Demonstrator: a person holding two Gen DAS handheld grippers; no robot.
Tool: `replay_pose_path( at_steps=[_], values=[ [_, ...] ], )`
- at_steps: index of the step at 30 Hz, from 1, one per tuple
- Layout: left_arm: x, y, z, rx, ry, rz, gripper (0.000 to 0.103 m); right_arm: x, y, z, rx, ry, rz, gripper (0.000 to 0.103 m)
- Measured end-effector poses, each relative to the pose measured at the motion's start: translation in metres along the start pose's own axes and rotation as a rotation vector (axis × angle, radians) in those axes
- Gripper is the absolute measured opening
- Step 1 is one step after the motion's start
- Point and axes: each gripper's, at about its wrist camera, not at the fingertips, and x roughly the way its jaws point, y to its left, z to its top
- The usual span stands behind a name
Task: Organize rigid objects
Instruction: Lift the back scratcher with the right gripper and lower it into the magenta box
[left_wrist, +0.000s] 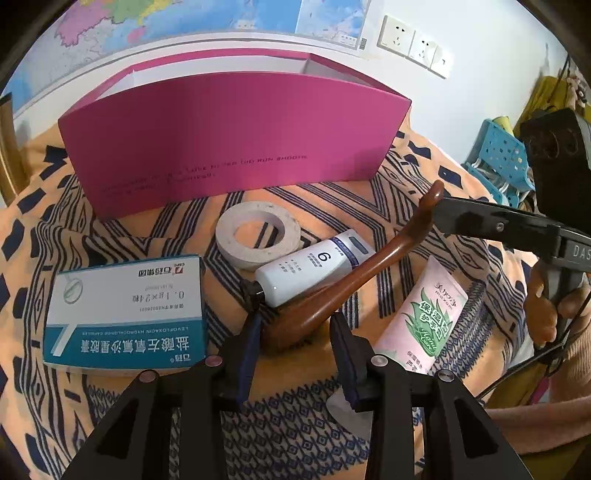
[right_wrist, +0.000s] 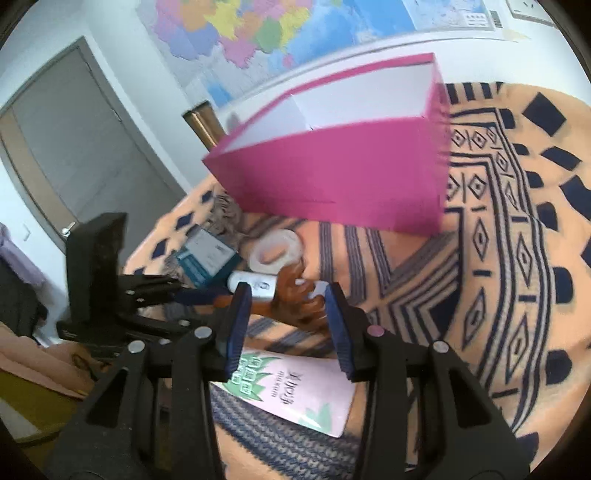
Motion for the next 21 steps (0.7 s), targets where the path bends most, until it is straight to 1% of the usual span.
replay_pose_path(
  at_steps=[3, 4, 5, 6, 7, 8, 11, 14, 18, 21],
  values=[
    [0.002, 0.000, 0.001, 0.005, 0.001, -0.001, 0.040, 0.008, -0.004, 0.001, 0.011, 0.028, -0.020, 0.045],
    [0.002, -0.001, 0.002, 0.019, 0.002, -0.006, 0.042, 0.011, -0.005, 0.001, 0.015, 0.042, -0.026, 0.043],
    [0.003, -0.002, 0.002, 0.025, 0.000, -0.007, 0.045, 0.012, -0.005, 0.002, 0.008, 0.044, -0.022, 0.037],
    [0.003, -0.003, 0.003, 0.028, 0.000, -0.009, 0.046, 0.012, -0.004, 0.001, 0.001, 0.045, -0.010, 0.033],
    [0.005, -0.005, 0.003, 0.041, -0.002, -0.006, 0.045, 0.011, -0.003, 0.002, -0.004, 0.045, 0.006, 0.033],
    [0.005, -0.007, 0.004, 0.047, -0.002, -0.005, 0.044, 0.010, 0.001, 0.003, -0.027, 0.044, 0.009, 0.033],
    [0.006, -0.009, 0.005, 0.058, -0.002, 0.003, 0.040, 0.011, 0.017, 0.004, -0.102, 0.050, -0.025, 0.033],
    [0.004, -0.010, 0.005, 0.059, -0.004, -0.017, 0.035, 0.011, 0.018, 0.008, -0.092, 0.043, -0.031, 0.033],
    [-0.008, -0.020, 0.006, 0.102, -0.027, -0.009, 0.029, 0.009, 0.020, 0.013, -0.089, 0.023, -0.028, 0.033],
    [-0.021, -0.024, 0.015, 0.123, -0.055, -0.013, 0.028, 0.000, 0.024, 0.020, -0.090, -0.007, -0.024, 0.033]
  ],
)
